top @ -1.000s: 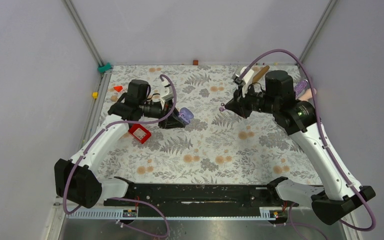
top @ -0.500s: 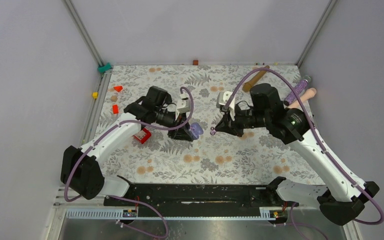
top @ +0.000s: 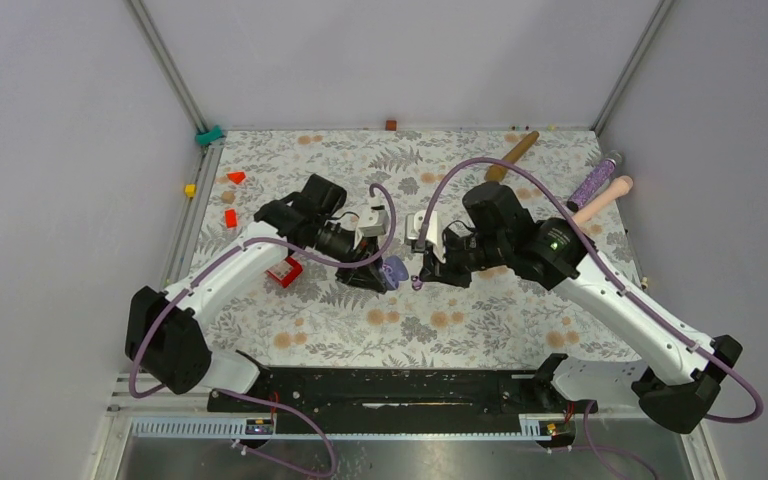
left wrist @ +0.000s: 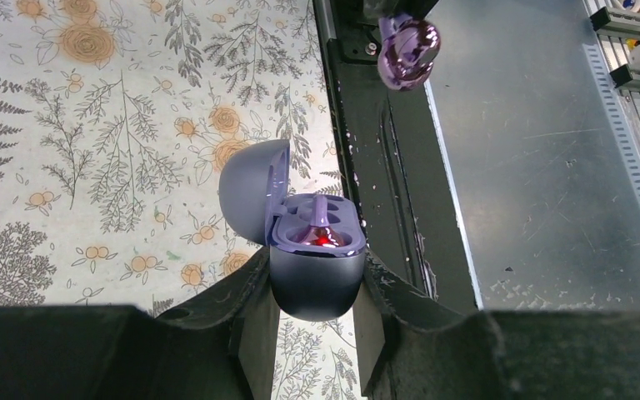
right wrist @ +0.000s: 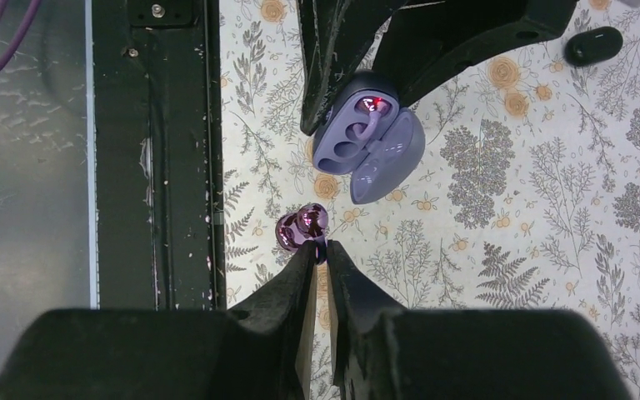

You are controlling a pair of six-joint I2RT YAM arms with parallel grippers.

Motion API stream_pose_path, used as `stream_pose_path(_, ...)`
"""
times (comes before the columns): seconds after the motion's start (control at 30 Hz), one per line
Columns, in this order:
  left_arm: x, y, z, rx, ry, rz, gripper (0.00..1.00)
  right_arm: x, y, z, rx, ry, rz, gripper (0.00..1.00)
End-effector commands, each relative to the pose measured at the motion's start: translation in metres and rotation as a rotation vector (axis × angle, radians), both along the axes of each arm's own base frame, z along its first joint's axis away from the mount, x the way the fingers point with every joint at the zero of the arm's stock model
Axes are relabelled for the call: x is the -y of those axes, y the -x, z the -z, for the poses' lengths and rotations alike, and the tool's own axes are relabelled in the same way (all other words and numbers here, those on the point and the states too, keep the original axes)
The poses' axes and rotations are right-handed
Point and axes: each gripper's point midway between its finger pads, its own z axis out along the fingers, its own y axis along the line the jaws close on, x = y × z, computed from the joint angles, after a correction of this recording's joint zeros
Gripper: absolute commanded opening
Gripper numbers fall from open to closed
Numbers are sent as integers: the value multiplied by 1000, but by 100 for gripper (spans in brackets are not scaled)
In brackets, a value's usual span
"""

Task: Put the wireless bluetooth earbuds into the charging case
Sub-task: Place the earbud in the charging case.

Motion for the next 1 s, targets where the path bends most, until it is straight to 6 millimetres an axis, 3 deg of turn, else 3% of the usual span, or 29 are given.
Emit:
stream_pose_path(0.0, 7, 4, -17, 31, 63, 61, 0, -8, -7, 4, 36, 6, 1, 16)
stream_pose_path(0.4, 9, 11, -26, 8, 99, 86, 0, -25, -9, 20, 13, 19, -1, 15)
stream_pose_path(0.73, 10, 11, -24, -13, 100, 91, 0, -33, -16, 23, 25, 10, 36, 15)
stream_pose_path(0.97, 10, 11, -25, -8, 101, 92, 0, -34, -10, 27, 16, 21, 9, 15)
